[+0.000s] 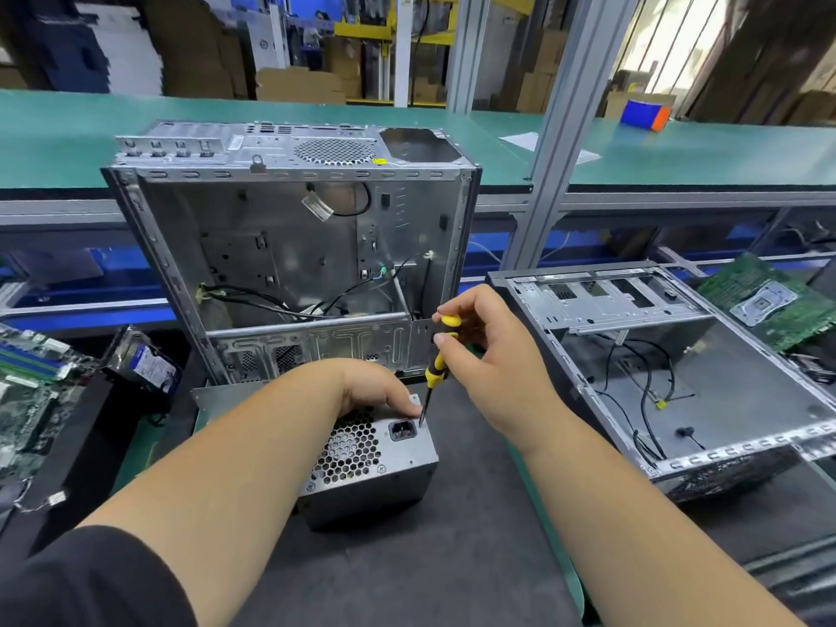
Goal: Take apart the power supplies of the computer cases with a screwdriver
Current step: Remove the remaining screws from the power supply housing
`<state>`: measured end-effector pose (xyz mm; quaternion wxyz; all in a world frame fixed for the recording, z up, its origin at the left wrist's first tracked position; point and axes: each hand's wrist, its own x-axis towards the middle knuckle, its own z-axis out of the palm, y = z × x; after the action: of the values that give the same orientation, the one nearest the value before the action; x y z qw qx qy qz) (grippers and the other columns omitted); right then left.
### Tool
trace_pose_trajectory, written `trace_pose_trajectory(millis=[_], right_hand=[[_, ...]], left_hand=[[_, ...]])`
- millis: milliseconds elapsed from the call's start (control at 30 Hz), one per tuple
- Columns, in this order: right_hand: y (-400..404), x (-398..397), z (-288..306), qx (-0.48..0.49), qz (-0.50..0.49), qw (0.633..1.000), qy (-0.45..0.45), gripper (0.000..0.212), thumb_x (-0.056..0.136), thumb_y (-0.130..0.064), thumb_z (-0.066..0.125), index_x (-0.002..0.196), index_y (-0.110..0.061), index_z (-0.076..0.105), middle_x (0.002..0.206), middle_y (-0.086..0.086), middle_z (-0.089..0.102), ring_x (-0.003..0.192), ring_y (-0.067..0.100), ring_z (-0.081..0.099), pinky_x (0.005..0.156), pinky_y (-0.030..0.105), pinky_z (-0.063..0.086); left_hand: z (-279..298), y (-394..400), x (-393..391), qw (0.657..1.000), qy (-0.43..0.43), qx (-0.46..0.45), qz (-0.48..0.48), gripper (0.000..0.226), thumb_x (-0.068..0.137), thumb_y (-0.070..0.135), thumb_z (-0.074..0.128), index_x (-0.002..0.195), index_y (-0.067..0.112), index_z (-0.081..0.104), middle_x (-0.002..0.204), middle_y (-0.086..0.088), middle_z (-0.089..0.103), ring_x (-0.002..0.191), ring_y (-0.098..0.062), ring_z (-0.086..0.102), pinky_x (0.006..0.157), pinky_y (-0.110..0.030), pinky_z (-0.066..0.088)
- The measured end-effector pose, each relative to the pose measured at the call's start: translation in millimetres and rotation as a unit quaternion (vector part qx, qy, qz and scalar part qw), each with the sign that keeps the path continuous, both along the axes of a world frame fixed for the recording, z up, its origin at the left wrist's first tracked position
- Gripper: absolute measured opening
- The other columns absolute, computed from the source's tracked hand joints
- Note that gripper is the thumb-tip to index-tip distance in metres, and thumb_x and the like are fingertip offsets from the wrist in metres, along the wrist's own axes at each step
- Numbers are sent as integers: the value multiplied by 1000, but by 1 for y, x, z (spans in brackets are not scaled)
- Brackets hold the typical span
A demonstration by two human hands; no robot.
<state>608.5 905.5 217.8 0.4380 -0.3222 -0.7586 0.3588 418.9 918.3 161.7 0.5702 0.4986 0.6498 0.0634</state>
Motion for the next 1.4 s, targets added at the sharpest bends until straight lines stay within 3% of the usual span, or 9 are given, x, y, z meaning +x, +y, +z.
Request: trace_pose_trajectory(millis=[133, 200, 300, 433, 567, 667, 900, 1133, 1400], right_hand=[[0, -1, -3, 62, -27, 998, -18, 29, 77, -39, 76, 97, -40, 54, 100, -14, 52, 91, 14, 57, 77, 19, 50], [1, -1, -4, 67, -33, 997, -13, 30, 78, -32, 77, 97, -40, 55, 98, -15, 51, 88, 13, 56, 75, 14, 47], [-1, 0, -4, 35, -8, 999, 4, 32, 83, -21, 69, 104, -41, 56, 100, -14, 56, 92, 15, 61, 81, 28, 56], [-3, 2, -4, 6, 29, 999, 16, 28, 83, -15, 56, 99, -38, 58, 101, -6, 62, 97, 23, 63, 84, 47, 56], [-1, 0, -3, 92, -9, 996, -17, 20, 81, -26, 72, 93, -30, 57, 95, -12, 53, 92, 15, 55, 79, 16, 43], [3, 0, -4, 94, -11, 995, -11, 27, 81, -19, 77, 96, -33, 59, 99, -17, 51, 94, 12, 56, 77, 12, 43], [1, -5, -6, -20, 41, 998, 42, 27, 87, -11, 60, 103, -33, 57, 104, -1, 61, 104, 19, 68, 81, 50, 58], [1, -6, -4, 82, 11, 997, -11, 36, 79, -18, 82, 102, -34, 59, 97, -17, 51, 91, 13, 55, 80, 14, 45], [-5, -5, 0, -8, 50, 999, 9, 32, 86, -9, 57, 110, -31, 58, 106, -13, 64, 101, 17, 64, 83, 44, 58]], left_hand=[[0, 1, 0, 999, -3, -16, -30, 13, 92, 22, 65, 82, 21, 73, 117, -16, 66, 110, -25, 55, 108, -41, 32], [-1, 2, 1, 999, -2, -19, -32, 12, 92, 21, 65, 84, 18, 72, 131, -17, 62, 124, -30, 51, 117, -46, 27], [-2, 3, 2, 999, -6, -25, -21, 8, 92, 21, 65, 90, 16, 72, 130, -15, 62, 134, -34, 45, 119, -51, 24], [3, -1, 2, 998, -28, -49, -23, 11, 93, 19, 64, 90, 14, 73, 96, -1, 71, 106, -25, 57, 117, -48, 29], [3, -1, 1, 998, -29, -51, -34, 13, 92, 21, 64, 85, 17, 74, 91, 1, 72, 101, -23, 58, 117, -49, 30], [0, 1, 0, 998, -27, -46, -34, 13, 91, 22, 65, 84, 18, 75, 96, -1, 70, 108, -25, 54, 117, -48, 29], [-5, 6, -3, 996, -50, -71, -26, 25, 94, 19, 62, 75, 17, 78, 85, -4, 75, 79, -19, 67, 90, -35, 47], [-7, 6, -4, 997, -39, -57, -29, 17, 94, 20, 62, 85, 16, 76, 96, -5, 74, 95, -24, 63, 106, -43, 41], [-6, 6, -4, 997, -43, -65, -25, 16, 94, 18, 62, 85, 14, 75, 89, -5, 74, 92, -24, 64, 109, -45, 40]])
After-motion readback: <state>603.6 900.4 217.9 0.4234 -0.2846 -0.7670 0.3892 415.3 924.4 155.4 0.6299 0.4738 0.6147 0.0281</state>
